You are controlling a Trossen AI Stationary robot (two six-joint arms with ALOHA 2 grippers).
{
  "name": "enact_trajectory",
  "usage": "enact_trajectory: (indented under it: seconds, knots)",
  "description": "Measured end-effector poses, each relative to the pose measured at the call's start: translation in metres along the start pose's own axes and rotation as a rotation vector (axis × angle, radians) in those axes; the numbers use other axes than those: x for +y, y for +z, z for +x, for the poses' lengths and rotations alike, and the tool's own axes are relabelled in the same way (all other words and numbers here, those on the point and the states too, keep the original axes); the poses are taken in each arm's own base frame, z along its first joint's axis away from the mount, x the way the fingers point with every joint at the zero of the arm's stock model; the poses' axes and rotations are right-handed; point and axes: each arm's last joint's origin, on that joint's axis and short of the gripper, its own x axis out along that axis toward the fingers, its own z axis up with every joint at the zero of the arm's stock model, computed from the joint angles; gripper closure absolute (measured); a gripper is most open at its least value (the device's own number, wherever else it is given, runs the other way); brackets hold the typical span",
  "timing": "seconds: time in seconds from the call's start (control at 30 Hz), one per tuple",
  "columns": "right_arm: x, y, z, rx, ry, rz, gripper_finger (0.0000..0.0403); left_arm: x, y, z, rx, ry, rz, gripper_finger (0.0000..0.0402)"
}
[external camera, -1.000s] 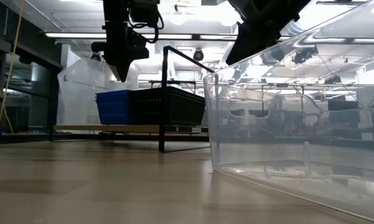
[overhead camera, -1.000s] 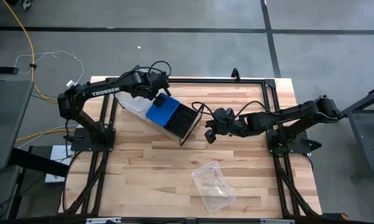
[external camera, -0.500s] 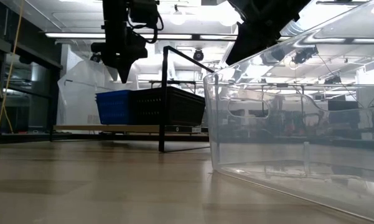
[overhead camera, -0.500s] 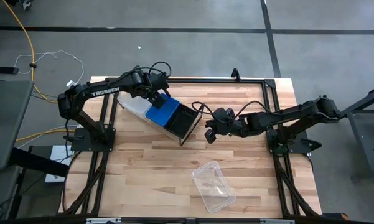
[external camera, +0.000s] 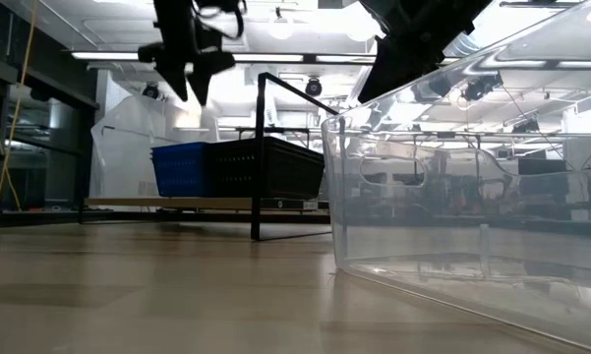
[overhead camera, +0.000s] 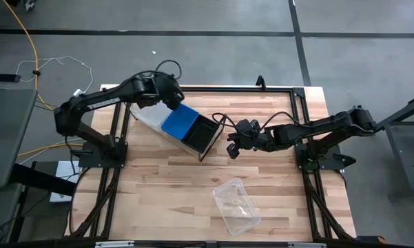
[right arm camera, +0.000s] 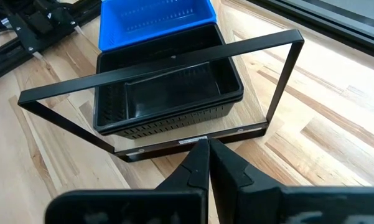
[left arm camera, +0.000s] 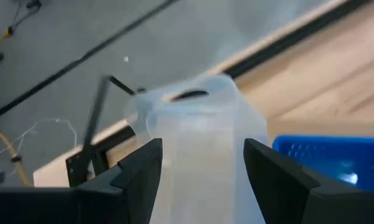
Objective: Stack baskets on shelf by color
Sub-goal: Stack the left transparent bin on top of the other transparent bin on the shelf
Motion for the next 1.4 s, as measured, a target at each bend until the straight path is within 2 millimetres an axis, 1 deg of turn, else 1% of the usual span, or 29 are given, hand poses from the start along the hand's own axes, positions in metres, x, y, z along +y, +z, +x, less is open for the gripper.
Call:
enact_trajectory:
  seconds: [0.07,0.13,0.23,0.3,0.37,0.47,0.5,0.53,0.63,0.73,0.93,1.17,1.3,1.37,1.4]
  knots:
    - [0.000,0.000,0.000,0.000,0.000,0.000,0.0402,0.006,0.001,-0.008,-0.043,-0.012,-0.031,0.0188]
    - [0.000,0.000,0.000,0.000,0.000,0.000,0.0402,0.008,0.002,-0.015,-0.073,-0.033,-0.048,0.0190]
    - [-0.001,0.001,0.000,-0.001,-0.003,0.002,0.0402,0.004,0.001,-0.024,-0.116,-0.109,-0.048,0.0211]
    - [-0.002,0.001,0.001,-0.002,-0.006,0.005,0.0402,-0.007,-0.003,-0.027,-0.136,-0.198,-0.002,0.0243]
    - [-0.003,0.002,0.002,-0.003,-0.010,0.009,0.0402,-0.021,-0.010,-0.028,-0.148,-0.264,0.063,0.0287]
    - [-0.005,0.004,0.003,-0.005,-0.018,0.015,0.0402,-0.037,-0.027,-0.023,-0.138,-0.275,0.152,0.0367]
    - [-0.005,0.004,0.003,-0.005,-0.019,0.017,0.0402,-0.042,-0.034,-0.020,-0.124,-0.267,0.167,0.0383]
    - [-0.006,0.005,0.004,-0.004,-0.019,0.018,0.0402,-0.044,-0.040,-0.016,-0.105,-0.254,0.175,0.0391]
    - [-0.007,0.005,0.004,-0.004,-0.022,0.021,0.0402,-0.047,-0.054,-0.010,-0.082,-0.205,0.183,0.0385]
    - [-0.007,0.006,0.005,-0.006,-0.024,0.023,0.0402,-0.047,-0.066,-0.004,-0.072,-0.127,0.204,0.0395]
    - [-0.010,0.007,0.006,-0.005,-0.029,0.034,0.0402,-0.045,-0.072,0.009,-0.079,-0.064,0.186,0.0399]
    - [-0.010,0.007,0.006,-0.005,-0.028,0.049,0.0402,-0.040,-0.082,0.026,-0.032,-0.018,0.196,0.0401]
    - [-0.010,0.007,0.006,-0.005,-0.028,0.049,0.0402,-0.039,-0.084,0.029,-0.016,-0.018,0.208,0.0401]
    - [-0.010,0.007,0.006,-0.005,-0.028,0.049,0.0402,-0.040,-0.080,0.024,-0.014,-0.049,0.196,0.0401]
    - [-0.010,0.007,0.006,-0.005,-0.028,0.050,0.0402,-0.039,-0.077,0.019,-0.028,-0.068,0.183,0.0401]
